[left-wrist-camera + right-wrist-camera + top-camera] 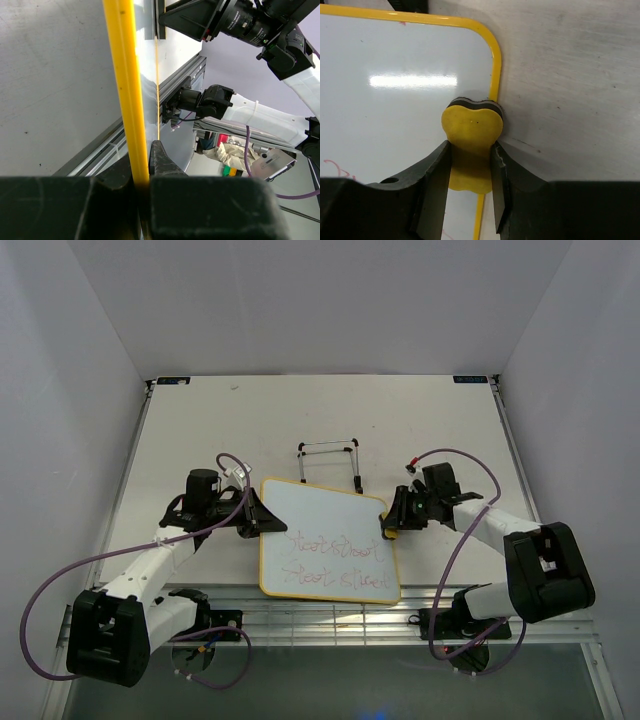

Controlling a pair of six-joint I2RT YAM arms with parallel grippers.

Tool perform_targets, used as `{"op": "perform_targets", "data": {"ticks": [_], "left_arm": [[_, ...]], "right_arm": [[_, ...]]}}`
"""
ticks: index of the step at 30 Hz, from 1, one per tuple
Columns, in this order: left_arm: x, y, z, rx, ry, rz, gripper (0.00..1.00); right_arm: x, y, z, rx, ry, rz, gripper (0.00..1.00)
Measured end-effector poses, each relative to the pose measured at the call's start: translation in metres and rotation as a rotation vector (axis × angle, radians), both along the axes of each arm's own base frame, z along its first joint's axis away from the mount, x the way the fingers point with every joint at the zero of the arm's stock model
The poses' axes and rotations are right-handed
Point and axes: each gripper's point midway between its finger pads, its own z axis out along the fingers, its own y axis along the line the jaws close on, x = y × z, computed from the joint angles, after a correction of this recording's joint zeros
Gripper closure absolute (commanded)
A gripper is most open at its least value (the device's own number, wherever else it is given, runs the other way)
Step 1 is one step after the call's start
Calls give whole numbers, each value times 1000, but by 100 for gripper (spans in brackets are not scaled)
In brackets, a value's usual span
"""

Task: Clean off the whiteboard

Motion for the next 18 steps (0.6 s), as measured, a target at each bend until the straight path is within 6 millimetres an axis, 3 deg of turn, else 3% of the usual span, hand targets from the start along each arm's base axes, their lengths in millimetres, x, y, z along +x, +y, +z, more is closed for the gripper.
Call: {"op": "perform_targets", "data": {"ticks": [5,9,15,18], "left_arm": [[0,0,0,-1,-2,-1,100],[0,0,1,-3,-3,-2,100],[1,-1,2,-7,-14,-6,100],[1,-1,2,-10,-9,-2,100]], "right_arm": [[-2,-3,-1,3,6,9,75],[-7,9,5,37,8,50,74],[-15,62,38,148,-32,180,75],[-31,101,56,179,-68,263,75]]}}
